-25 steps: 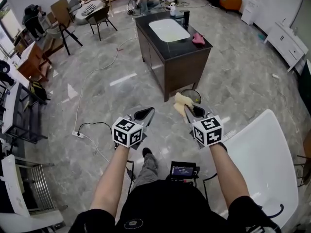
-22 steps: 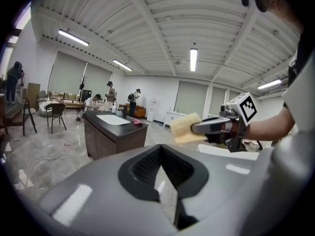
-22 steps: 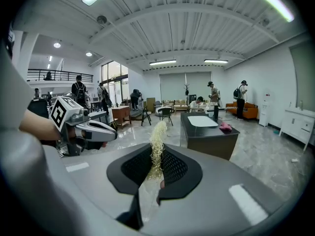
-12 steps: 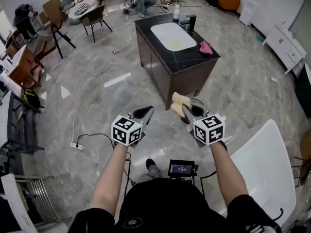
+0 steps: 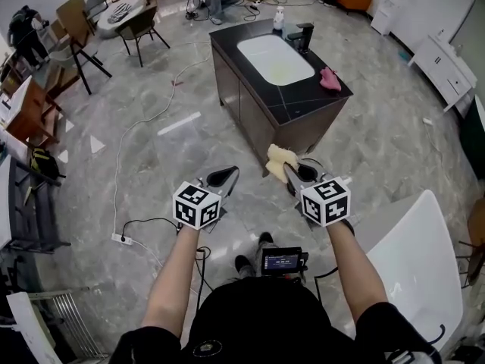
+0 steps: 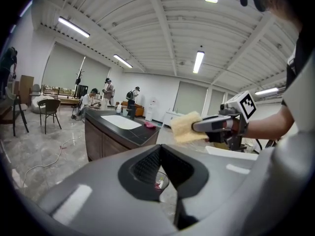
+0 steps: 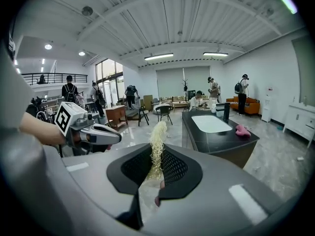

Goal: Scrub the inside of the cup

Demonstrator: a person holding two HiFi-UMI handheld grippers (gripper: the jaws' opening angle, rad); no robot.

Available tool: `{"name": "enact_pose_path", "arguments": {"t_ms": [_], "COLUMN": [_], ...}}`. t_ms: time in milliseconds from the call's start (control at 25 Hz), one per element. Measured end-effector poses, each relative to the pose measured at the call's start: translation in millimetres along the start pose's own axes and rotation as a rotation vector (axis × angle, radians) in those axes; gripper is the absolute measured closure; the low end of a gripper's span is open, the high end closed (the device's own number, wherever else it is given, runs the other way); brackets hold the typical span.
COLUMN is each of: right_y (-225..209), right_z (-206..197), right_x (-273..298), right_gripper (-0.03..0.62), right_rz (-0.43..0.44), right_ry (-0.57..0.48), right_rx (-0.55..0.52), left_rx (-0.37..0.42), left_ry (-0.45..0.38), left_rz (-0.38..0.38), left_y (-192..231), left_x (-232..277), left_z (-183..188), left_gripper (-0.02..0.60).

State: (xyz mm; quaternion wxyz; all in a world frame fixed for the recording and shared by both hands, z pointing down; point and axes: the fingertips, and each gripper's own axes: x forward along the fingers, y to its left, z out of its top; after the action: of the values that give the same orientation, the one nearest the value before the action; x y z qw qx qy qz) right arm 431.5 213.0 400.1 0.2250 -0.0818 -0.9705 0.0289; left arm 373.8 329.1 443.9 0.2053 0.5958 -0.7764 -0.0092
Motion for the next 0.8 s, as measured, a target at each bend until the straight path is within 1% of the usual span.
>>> {"name": "enact_pose_path", "arguments": {"t_ms": [160,320,480,600,800], "right_y": [-13,-30,-56,-77,-113], "right_z": [3,18,44,68,103], "right_x": [35,79,126,159,199], "right_gripper": [0.551,0.551,0.551,0.551,0.551], "right_rz": [0.014,0.027,0.042,0.059,0.063], "right_ry": [0.019,0.023,0.013,0.003,-0.010], "right_rx": [-0.011,-0.008,0.001,-0.007,-0.053], "left_rx": [-0.016,-0.020,-0.014,-0.008,0.001], "left_ry": [0.007,0.024,0.036,0.033,0.031], "left_rz": [0.009,0.023,0.035,0.048,0.042], "left_y": [30,67,111,143,177], "left_x": [16,33,58,82,125], "left_z": [0,11,33,59,94], "left_gripper": [0.583,0.583,0.584,0.583,0.583]}}
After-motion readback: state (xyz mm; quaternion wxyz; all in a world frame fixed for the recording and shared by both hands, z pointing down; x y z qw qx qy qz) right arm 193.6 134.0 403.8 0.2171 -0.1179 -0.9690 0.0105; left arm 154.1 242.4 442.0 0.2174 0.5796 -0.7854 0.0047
